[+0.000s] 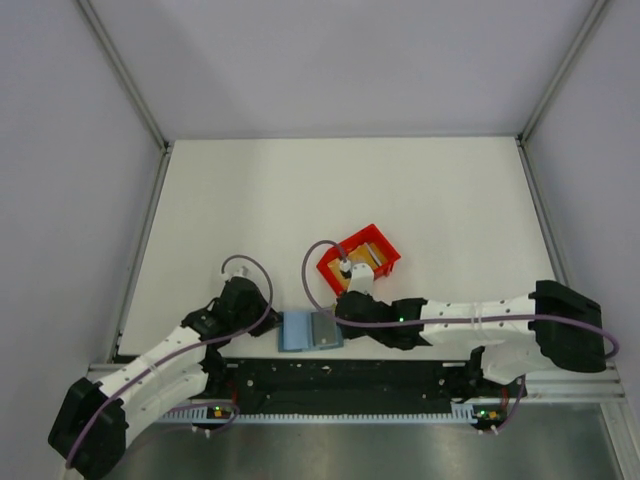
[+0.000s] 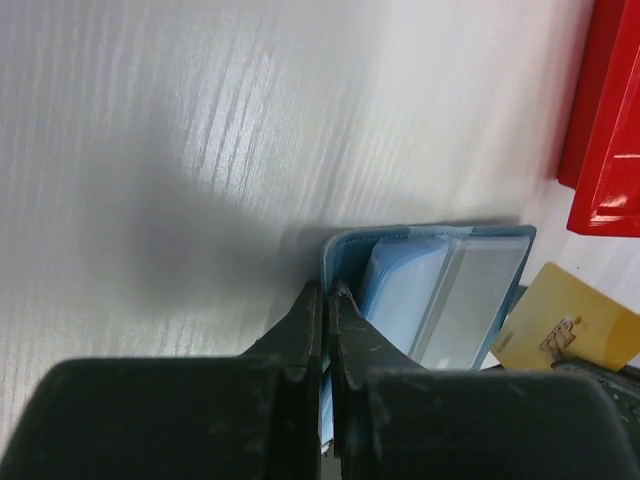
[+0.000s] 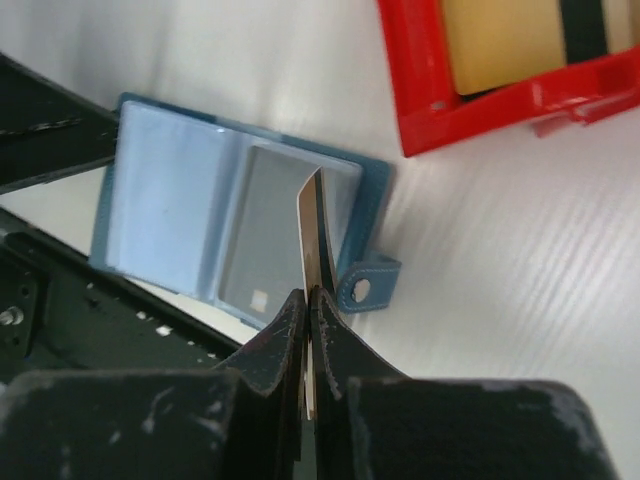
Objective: Put the credit cards into the card holder
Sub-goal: Insert the credit card into the card holder.
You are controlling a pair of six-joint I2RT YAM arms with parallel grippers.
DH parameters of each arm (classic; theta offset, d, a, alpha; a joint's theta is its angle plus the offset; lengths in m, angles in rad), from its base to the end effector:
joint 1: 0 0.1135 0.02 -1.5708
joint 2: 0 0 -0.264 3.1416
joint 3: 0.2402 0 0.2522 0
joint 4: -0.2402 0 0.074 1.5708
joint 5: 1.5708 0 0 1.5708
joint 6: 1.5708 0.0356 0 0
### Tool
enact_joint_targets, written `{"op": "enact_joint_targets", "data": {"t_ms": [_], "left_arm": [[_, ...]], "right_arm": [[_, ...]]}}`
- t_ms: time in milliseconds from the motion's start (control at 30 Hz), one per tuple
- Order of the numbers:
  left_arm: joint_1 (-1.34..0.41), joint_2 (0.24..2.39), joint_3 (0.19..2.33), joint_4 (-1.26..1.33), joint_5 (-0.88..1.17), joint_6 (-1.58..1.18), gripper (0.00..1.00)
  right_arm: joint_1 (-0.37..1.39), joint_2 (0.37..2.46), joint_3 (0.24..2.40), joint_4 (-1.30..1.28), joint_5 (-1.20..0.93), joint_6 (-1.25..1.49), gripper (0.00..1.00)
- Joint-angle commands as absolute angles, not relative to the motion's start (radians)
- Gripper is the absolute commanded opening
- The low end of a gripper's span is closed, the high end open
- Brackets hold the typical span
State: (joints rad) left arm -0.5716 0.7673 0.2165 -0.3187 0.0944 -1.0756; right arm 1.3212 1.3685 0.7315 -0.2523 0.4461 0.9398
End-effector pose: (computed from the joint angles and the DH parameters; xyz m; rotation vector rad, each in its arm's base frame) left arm 0.1165 -0.0789 0.1361 -0.6097 2.5499 -0.7875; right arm 0.0807 0.2544 0.1922 -0.2661 2.4000 0.5394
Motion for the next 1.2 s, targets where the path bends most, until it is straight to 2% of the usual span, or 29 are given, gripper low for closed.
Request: {"op": "enact_joint_targets", "data": {"t_ms": [0,133,300,733,1167], "left_arm": [[-0.578,0.773,0.192,-0.264,0.058,-1.081,0.0],[-0.577,0.773,0.187,-0.256,0.051,-1.081,0.0],[-0.577,0.781,0.173,-0.239,0.046,-1.085,0.0],[-0.578,0.788,0.186,-0.27,0.029,-1.081,0.0],[-0.577,0.792,0.184,-0.262,0.031,-1.08,0.0]], "right_arm": [[1.283,1.341,0.703,0.072,0.252,0.874,0.0],[1.191,1.373,0.621,0.277,0.062,0.887,0.0],[1.158,1.422,0.597,0.373,-0.024,0.888,0.0],[1.134,1.454,0.519,0.433,-0.005,0.969,0.0],[1.066,1.542,0.442,0.623,-0.069,1.032,0.0]]}}
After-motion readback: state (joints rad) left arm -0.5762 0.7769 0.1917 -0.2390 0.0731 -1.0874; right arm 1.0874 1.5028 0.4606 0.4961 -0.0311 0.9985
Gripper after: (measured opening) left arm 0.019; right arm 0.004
